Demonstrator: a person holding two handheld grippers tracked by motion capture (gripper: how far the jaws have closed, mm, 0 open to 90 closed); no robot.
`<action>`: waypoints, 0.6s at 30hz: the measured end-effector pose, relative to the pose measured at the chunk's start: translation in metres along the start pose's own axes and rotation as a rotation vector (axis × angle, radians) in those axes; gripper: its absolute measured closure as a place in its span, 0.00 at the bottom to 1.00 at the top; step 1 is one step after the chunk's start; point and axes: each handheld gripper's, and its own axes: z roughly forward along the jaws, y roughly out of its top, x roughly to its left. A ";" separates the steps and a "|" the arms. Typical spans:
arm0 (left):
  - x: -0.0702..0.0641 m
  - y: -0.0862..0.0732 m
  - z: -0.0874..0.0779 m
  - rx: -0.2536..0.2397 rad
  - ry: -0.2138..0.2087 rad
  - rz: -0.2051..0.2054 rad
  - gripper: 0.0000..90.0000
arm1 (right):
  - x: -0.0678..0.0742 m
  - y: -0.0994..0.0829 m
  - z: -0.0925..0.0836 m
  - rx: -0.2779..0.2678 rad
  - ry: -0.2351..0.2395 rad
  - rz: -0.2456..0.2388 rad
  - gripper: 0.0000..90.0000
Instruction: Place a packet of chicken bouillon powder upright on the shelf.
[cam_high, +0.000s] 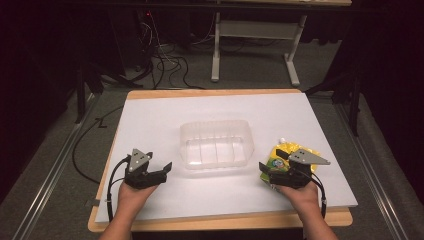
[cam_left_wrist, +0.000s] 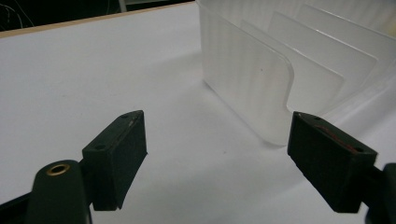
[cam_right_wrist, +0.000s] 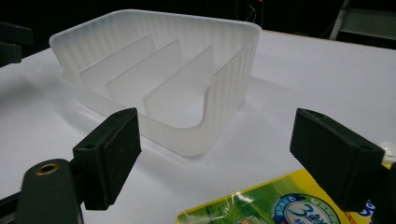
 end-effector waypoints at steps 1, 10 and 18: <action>0.000 0.000 0.000 0.000 0.000 0.000 0.22 | 0.000 0.000 0.000 0.002 -0.002 -0.005 0.19; -0.002 -0.002 0.004 0.019 -0.020 0.005 0.23 | -0.005 0.000 -0.006 -0.025 -0.015 0.000 0.21; -0.003 -0.001 0.006 0.027 -0.026 0.022 0.23 | -0.010 -0.002 -0.008 -0.030 -0.021 0.002 0.22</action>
